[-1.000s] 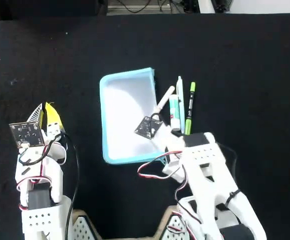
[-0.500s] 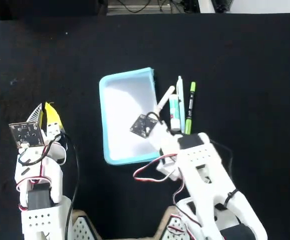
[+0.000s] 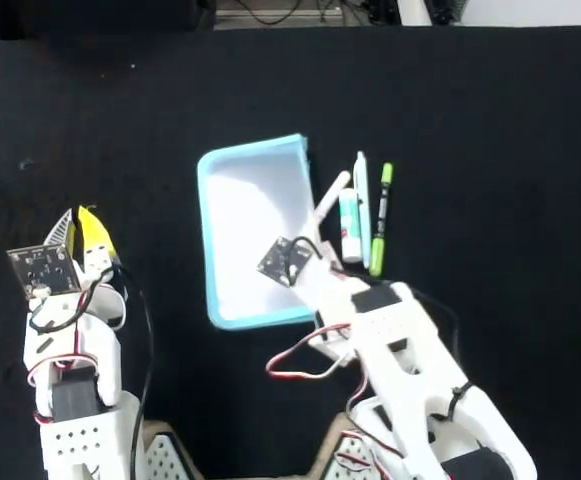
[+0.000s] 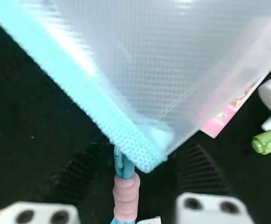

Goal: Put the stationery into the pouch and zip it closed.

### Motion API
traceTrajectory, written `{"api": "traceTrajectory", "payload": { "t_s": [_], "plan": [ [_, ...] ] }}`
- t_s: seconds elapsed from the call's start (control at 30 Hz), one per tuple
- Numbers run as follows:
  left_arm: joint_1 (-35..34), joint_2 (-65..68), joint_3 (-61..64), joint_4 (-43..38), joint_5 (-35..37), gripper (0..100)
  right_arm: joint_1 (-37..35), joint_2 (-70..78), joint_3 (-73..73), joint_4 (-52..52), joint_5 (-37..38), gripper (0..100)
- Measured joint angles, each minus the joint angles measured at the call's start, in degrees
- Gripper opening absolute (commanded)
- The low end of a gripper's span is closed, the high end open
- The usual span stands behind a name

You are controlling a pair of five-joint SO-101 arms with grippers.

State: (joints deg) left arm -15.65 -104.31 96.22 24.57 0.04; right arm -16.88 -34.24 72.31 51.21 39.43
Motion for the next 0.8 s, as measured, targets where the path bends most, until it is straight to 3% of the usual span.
{"api": "traceTrajectory", "payload": {
  "t_s": [0.33,0.8],
  "plan": [
    [0.4,0.0,0.0,0.0,0.0,5,0.0,0.0,0.0,-0.2,0.0,1.0],
    [12.7,0.0,0.0,0.0,-1.4,6,0.1,-0.9,-14.5,4.6,0.0,1.0]
  ]
}}
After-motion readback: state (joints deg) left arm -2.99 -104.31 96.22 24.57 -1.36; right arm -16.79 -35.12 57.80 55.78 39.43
